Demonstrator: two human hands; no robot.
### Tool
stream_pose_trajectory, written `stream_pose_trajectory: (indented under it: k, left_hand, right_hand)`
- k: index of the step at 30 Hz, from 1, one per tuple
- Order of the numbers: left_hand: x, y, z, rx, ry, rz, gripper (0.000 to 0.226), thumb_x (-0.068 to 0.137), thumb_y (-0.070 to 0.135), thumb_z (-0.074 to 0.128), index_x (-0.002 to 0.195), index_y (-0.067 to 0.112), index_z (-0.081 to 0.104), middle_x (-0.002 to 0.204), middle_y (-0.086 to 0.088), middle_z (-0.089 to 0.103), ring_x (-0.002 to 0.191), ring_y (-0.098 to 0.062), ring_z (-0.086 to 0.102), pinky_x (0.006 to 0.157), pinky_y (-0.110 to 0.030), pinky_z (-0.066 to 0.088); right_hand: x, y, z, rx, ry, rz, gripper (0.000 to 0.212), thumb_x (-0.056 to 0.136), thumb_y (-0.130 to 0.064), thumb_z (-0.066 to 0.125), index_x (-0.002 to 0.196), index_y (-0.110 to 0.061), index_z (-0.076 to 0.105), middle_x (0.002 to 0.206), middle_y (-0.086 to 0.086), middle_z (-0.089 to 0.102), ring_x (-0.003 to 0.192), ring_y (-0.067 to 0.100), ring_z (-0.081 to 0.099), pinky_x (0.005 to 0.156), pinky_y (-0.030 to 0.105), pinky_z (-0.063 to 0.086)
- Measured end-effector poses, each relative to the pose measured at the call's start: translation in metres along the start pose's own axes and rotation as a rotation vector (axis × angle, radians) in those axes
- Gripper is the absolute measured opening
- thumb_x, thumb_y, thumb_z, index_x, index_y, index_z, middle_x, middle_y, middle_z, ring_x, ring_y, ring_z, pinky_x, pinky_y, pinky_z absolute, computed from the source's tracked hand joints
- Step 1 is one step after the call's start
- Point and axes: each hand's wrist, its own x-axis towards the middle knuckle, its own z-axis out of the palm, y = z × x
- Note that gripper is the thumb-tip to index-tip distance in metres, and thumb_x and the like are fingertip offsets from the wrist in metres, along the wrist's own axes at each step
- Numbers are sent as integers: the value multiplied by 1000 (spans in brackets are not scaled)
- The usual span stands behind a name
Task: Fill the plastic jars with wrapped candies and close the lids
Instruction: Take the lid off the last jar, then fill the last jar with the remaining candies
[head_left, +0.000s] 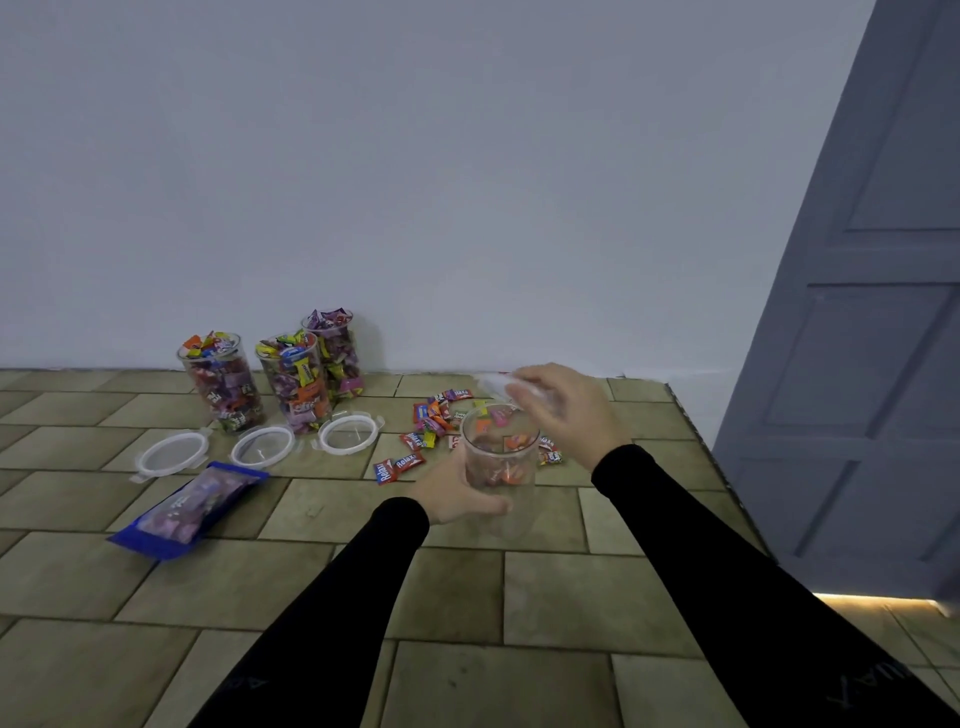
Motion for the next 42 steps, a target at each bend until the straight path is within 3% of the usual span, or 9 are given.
stream_pose_trajectory:
  k: [6,10,15,20,26,30,34,37,42]
  left_hand:
    - [-9,-1,2,-40,12,0,92,52,36,91,131,31,44,125,3,63,118,-12,59,104,-41,47]
    - [-14,-2,3,-57,34,-19,97,48,40,92,132,30,44,124,5,64,118,-12,58,103,-43,47]
    - [-21,-1,6,-67,42,-49,80,61,16,89,126,27,44,121,7,62,115,-7,56,105,-37,45]
    - [-25,-3,1,-42,20,-52,76,73,3,81,133,21,38,116,14,58,105,11,51,78,-6,47]
    - [-26,-2,-4,-29,-14,-57,76,70,12,85,133,22,44,122,13,61,119,-3,54,92,-12,43]
    - [-28,8,-16,121,-151,-82,69,66,24,89,126,28,56,123,35,42,117,14,43,101,-12,34]
    - [-24,8,-39,282,-228,-171,107,58,22,81,148,35,24,142,18,39,130,-16,44,106,-36,42]
    - [-16,9,-50,393,-153,-180,82,70,8,59,143,35,34,137,11,51,114,-15,55,92,-33,49]
    - [7,10,-49,386,54,-39,34,86,22,71,119,21,62,110,11,64,101,-9,59,90,-26,46]
  right_hand:
    - [-10,27,3,134,297,465,40,100,-41,42,89,-12,66,84,7,69,75,27,65,70,39,51]
    - [-35,53,14,65,109,774,50,102,-42,33,89,-7,67,86,13,68,74,25,60,69,32,45]
    - [-61,66,24,-10,-33,887,54,104,-38,31,90,-1,67,86,16,63,80,27,57,69,30,40]
    - [-67,69,35,-147,-136,898,47,101,-41,38,103,-1,63,106,20,66,97,32,61,73,31,39]
    - [-69,60,36,-654,-377,779,33,98,-39,46,108,-12,63,112,7,63,99,23,62,75,30,46]
    - [-69,58,36,-866,-444,661,35,98,-41,43,114,-14,58,119,6,55,103,20,58,77,28,46]
    - [-53,56,31,-861,-475,623,32,91,-40,51,108,-15,61,110,3,61,99,21,62,70,28,44]
    - [-37,54,32,-816,-439,572,27,87,-37,51,103,-18,62,100,1,64,88,20,62,66,26,43]
    - [-7,62,42,-748,-375,499,26,90,-34,49,97,-15,65,97,4,66,81,22,59,65,25,42]
